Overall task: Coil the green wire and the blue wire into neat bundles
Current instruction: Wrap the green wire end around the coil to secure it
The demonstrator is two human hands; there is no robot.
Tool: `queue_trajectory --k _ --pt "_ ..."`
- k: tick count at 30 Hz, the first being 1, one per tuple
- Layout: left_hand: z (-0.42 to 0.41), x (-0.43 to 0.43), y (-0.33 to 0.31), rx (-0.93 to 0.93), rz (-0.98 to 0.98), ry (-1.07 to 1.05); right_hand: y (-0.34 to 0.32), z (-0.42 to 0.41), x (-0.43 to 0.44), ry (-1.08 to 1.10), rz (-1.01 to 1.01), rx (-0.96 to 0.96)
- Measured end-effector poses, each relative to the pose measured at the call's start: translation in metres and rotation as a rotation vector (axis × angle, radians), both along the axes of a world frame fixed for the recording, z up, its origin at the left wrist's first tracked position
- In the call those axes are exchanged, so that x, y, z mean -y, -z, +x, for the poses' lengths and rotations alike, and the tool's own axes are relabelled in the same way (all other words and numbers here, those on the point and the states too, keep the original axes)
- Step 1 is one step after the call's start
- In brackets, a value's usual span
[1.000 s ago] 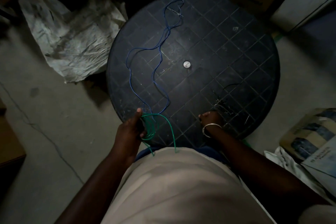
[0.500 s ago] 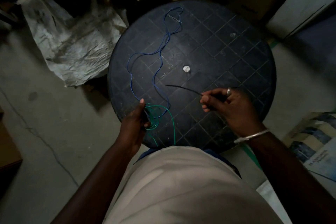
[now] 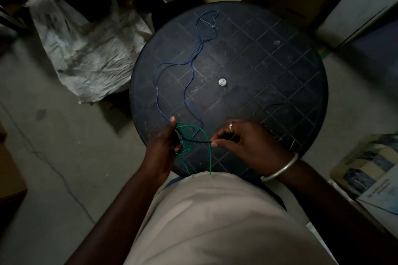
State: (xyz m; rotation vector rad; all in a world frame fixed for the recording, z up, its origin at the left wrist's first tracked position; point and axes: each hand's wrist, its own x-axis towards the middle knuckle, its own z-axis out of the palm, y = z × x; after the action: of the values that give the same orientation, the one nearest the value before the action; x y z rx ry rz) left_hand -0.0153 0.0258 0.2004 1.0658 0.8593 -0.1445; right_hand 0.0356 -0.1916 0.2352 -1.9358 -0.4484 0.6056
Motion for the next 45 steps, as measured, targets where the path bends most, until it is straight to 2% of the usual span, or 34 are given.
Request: queue_trajectory --k 2,6,11,15,23,35,39,45 --pt "0.0 0.0 -0.002 0.003 -0.014 0.008 0.0 -0.003 -0.005 -0.003 -0.015 0.063" --pt "-0.001 0.003 -0.007 0.009 -0.161 -0.044 0.003 -0.011 -0.017 -0.02 -0.118 0.258" --pt "0.004 0.009 -0.023 -0.021 -0.162 -0.168 -0.004 -0.02 -0.03 0.044 -0.191 0.467" --pt "0.007 0.013 -0.028 -0.057 -0.114 -0.187 -0.009 -0.019 -0.031 0.053 -0.174 0.511" --pt "0.015 0.021 -0.035 -0.014 -0.063 -0.225 -0.01 -0.02 -0.042 0.089 -0.203 0.614" --pt "0.014 0.019 -0.035 -0.024 -0.191 -0.209 -0.008 -0.019 -0.052 0.03 -0.164 0.785" --pt "0.012 0.018 -0.034 0.013 -0.302 -0.143 -0.008 -0.019 -0.052 0.067 -0.169 0.789" --pt "0.012 0.015 -0.039 0.065 -0.248 -0.127 -0.011 -0.018 -0.041 0.096 -0.147 0.682"
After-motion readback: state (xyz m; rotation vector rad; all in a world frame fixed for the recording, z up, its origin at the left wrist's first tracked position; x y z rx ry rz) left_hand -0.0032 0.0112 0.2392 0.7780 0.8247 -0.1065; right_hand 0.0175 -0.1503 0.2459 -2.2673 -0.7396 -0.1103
